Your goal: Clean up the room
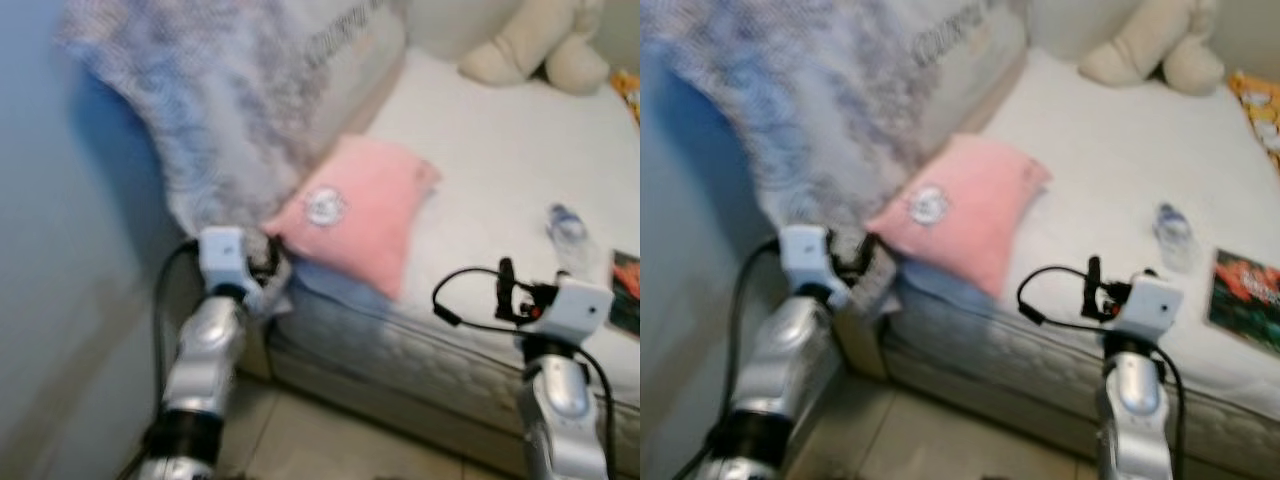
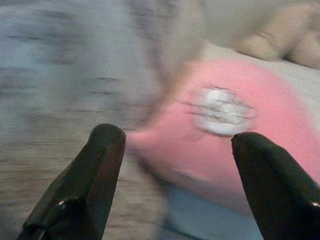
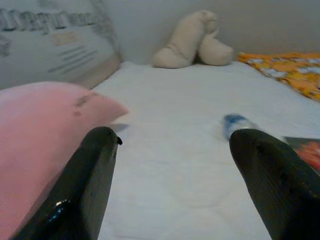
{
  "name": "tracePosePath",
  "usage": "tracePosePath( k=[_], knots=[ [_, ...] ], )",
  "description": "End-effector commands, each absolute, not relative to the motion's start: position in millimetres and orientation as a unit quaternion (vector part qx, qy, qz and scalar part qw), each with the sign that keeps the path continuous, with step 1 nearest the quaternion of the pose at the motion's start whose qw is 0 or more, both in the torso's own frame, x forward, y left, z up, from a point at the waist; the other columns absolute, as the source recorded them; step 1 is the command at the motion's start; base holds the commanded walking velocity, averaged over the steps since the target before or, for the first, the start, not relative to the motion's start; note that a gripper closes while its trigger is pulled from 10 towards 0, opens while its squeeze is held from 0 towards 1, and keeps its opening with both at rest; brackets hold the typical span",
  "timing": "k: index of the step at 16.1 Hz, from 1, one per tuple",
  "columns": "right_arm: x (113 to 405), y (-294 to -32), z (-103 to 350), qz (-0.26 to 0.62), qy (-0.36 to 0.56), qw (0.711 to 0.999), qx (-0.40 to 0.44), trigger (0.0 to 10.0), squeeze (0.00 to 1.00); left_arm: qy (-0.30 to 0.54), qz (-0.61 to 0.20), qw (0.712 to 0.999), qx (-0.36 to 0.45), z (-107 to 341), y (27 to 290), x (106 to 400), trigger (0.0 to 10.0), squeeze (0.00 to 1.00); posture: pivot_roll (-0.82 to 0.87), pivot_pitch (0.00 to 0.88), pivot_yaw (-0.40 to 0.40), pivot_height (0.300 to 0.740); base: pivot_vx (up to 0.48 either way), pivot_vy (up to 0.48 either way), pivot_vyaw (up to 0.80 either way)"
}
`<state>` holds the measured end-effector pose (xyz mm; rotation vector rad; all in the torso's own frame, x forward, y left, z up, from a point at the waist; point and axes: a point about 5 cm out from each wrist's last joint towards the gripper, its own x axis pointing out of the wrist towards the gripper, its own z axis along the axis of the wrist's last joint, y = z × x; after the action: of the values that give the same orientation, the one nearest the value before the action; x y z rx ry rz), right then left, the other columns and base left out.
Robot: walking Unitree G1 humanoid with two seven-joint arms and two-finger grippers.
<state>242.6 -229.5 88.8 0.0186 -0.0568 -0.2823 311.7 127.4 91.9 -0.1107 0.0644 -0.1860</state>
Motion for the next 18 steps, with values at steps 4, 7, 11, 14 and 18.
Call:
tracePosePath(
  k=[4,7,11,14,18],
  knots=[
    [229.1,-229.2,78.7,-0.136,-0.009,0.990,0.018,10.0,0.00,0.036,-0.128,0.990,-0.040,87.1,129.3,309.2,10.0,0.00,-0.14,0.000,0.018,0.740,0.192,-0.405,0.00],
    [233.5,-226.0,78.7,-0.120,-0.005,0.993,0.005,10.0,0.00,0.029,-0.138,0.989,-0.042,90.2,125.0,315.0,10.0,0.00,-0.15,0.000,0.021,0.740,0.289,-0.380,-0.72],
    [250.2,-221.0,77.6,-0.078,0.007,0.997,-0.009,10.0,0.00,0.043,-0.116,0.991,-0.048,84.5,131.8,318.3,10.0,0.00,-0.15,0.000,0.020,0.740,0.322,-0.353,-0.35],
    [260.2,-215.7,84.1,-0.066,-0.004,0.998,-0.004,10.0,0.00,0.034,-0.118,0.991,-0.048,87.6,128.3,320.6,10.0,0.00,-0.14,0.000,0.006,0.740,0.359,-0.315,0.00],
    [265.8,-206.5,81.7,-0.043,-0.002,0.999,-0.008,10.0,0.00,0.027,-0.123,0.991,-0.049,88.2,123.2,320.5,10.0,0.00,-0.13,0.000,-0.005,0.740,0.377,-0.293,0.00]
  ],
)
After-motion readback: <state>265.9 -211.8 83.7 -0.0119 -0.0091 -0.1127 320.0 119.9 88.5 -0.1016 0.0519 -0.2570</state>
